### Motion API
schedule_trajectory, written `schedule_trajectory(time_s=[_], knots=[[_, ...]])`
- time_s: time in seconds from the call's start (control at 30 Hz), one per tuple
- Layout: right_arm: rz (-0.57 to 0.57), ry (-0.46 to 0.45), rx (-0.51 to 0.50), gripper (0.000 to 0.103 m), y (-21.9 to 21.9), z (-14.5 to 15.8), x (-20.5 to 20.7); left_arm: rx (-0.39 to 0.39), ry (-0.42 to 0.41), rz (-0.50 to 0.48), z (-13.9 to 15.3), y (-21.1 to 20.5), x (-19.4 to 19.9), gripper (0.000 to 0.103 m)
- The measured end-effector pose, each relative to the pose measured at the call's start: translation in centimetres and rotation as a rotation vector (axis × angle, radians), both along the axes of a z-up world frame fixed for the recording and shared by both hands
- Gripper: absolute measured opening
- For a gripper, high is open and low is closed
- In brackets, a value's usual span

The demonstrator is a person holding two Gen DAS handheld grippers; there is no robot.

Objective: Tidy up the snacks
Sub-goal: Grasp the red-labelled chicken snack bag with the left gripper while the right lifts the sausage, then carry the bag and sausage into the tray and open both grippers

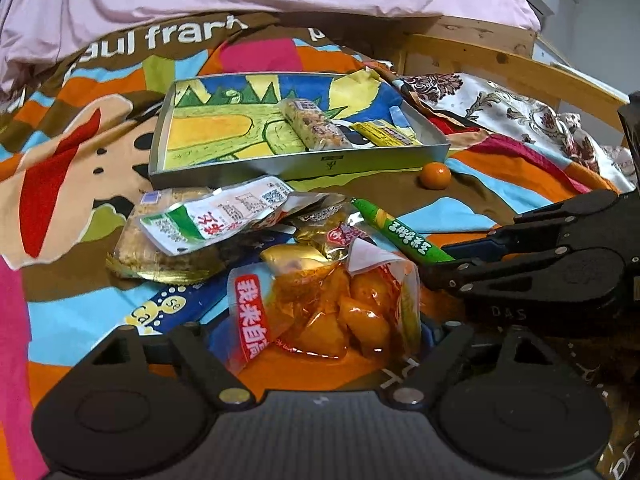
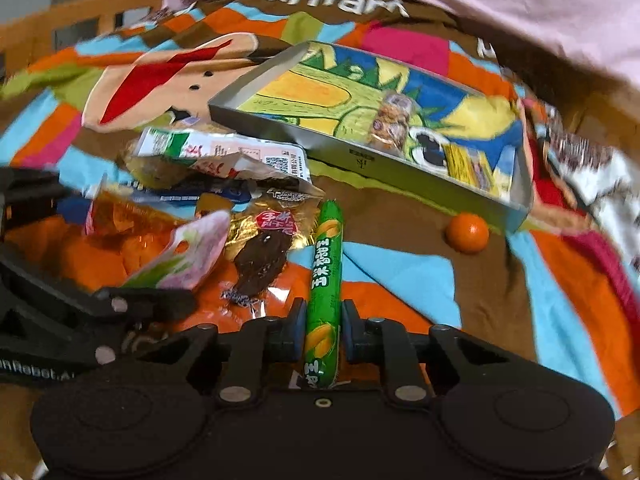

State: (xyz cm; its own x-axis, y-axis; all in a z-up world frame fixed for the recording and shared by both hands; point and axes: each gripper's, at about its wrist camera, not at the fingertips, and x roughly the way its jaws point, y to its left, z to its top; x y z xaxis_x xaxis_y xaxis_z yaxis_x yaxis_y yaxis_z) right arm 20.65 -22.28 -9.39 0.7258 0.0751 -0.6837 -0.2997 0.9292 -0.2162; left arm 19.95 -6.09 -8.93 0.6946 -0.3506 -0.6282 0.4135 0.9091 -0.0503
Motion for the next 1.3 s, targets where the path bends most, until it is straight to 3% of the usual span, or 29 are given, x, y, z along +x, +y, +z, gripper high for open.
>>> schedule_trajectory(time_s=[0.2,0.47,0.73,0.9,1.1,1.3], knots=[[0.097,-0.128,-0.263,0.018,2.3,-1.0,-2.0,0.026,-0.03,0.031,0.6,-0.6,-0.9,0.078],[0.126,-0.247,-0.376,0.018,2.6,-0.7,-3.1,-0.031,-0.066,0.118,1.7,-0.2,-2.2,0.077],[0.108,-0.355,-0.398,0.018,2.3,1.1,-3.4,-0.123,-0.123,0.206,3.4,0.7,-3.8,0.077],[0.054,-0.442,-0.344,0.018,1.0,3.7,-1.8,-0.141,-0.159,0.219,5.0,0.4,-2.8,0.077],[-0.006,-0.524,-0.272,0.018,-1.0,5.3,1.9,-0.165,-0.208,0.242,7.5,-0.2,0.9,0.077],[-0.05,-0.548,-0.184,0.018,-2.5,5.6,7.4,-0.204,-0.223,0.302,9.5,-1.2,7.4,0.077]])
